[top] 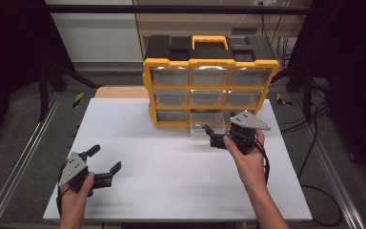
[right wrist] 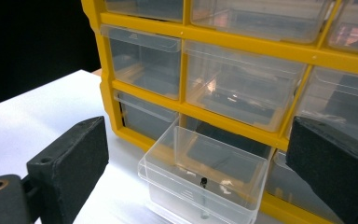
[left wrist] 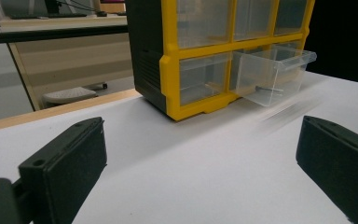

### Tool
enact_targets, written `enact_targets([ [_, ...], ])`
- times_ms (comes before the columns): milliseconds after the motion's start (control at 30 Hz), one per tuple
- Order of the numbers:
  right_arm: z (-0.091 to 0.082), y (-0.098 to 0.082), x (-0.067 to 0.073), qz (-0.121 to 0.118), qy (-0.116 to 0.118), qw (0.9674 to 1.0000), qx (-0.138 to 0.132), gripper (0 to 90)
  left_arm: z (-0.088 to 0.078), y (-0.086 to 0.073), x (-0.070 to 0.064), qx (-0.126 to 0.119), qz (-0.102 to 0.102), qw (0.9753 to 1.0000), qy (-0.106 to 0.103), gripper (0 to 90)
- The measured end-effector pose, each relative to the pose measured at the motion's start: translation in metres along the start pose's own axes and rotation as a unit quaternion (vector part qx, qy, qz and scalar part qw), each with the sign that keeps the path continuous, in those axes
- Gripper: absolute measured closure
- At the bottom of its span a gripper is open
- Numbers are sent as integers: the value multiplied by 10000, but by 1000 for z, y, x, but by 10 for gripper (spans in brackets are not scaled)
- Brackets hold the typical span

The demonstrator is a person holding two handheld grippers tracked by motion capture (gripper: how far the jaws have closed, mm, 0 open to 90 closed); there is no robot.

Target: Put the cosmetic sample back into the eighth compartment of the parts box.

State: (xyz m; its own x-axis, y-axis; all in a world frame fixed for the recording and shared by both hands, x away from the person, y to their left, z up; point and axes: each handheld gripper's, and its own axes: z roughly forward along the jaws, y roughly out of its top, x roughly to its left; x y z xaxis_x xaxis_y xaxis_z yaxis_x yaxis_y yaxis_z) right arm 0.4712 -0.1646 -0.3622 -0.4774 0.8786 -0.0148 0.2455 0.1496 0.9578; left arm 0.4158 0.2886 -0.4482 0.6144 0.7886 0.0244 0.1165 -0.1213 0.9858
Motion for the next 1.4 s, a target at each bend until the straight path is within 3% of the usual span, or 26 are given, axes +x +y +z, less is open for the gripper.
enact_targets([
  [300,-12,-19,-1,-11,-78,9995,-319,88,1,1,-2,-18,33,10000,-14,16],
  [633,-19,-43,-4,-19,-65,9989,-474,85,1,0,-5,21,65,10000,3,15],
  [967,-19,-59,-3,-53,135,9994,-301,82,1,1,-8,-52,92,9999,-22,13],
  [1133,-21,-70,-3,37,88,9995,-316,85,0,2,-9,-178,-111,9998,-66,13],
  [1400,-20,-84,-1,58,133,9998,-162,90,1,1,-10,-163,-91,9998,-79,13],
])
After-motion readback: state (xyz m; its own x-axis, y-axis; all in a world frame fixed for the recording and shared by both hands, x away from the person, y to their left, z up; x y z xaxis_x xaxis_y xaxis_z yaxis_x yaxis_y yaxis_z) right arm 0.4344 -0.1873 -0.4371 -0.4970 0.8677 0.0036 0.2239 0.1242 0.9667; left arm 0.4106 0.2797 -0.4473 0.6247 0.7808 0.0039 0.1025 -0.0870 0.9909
